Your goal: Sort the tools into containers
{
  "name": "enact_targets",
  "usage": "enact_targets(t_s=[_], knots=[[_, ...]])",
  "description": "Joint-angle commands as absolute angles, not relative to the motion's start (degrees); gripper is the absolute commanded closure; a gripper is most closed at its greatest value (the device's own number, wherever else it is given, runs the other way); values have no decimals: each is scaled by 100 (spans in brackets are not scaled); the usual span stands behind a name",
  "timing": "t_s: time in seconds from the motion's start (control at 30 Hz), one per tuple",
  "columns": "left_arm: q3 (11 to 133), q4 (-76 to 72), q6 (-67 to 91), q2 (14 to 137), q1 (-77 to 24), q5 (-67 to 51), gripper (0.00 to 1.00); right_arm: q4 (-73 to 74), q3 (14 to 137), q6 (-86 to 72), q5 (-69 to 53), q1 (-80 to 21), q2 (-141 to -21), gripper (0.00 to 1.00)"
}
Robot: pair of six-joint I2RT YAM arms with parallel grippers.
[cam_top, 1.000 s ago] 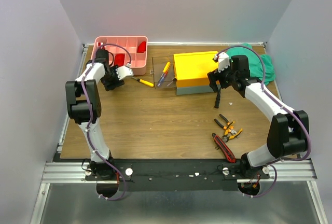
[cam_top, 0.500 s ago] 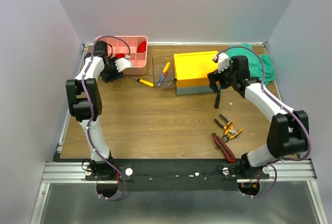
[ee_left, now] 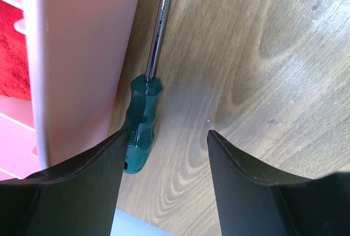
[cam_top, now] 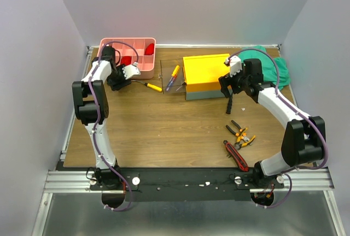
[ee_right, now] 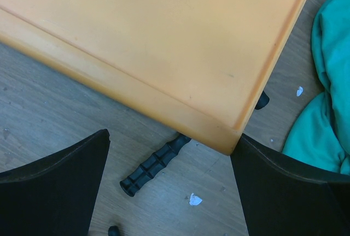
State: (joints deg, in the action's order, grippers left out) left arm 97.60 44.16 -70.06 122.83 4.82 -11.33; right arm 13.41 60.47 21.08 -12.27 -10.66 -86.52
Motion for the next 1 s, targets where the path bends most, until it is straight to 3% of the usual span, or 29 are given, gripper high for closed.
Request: enact_targets(t_s=[0.0,0.2,0.33,0.53,0.7,0.83,0.97], knots=[[9580,4605,-7014,12428,518,-976,31,1406,6029,2153,-1248,-1063,-8631,4],[9536,4921,-7049,12472,519,-1055,35,1433,6056,2162,-1266,-1055,-8657,4],[9527,5001,-6944,12437,519,-1046,46,1433,6082,2162,-1266,-1063,-8692,4],[9326,5071,-7048,12103,527,-1195,53,1424,6047,2136,-1301,-1063,-8710,4],[9290,5142,-7005,11726,527,-1590,52,1415,6055,2145,-1310,-1055,-8736,4],[9299,4914,-6724,11531,519,-1784,40,1398,6056,2153,-1318,-1055,-8771,4],[9422,4763,-6609,11672,519,-1626,38,1389,6100,2144,-1353,-1063,-8807,4]])
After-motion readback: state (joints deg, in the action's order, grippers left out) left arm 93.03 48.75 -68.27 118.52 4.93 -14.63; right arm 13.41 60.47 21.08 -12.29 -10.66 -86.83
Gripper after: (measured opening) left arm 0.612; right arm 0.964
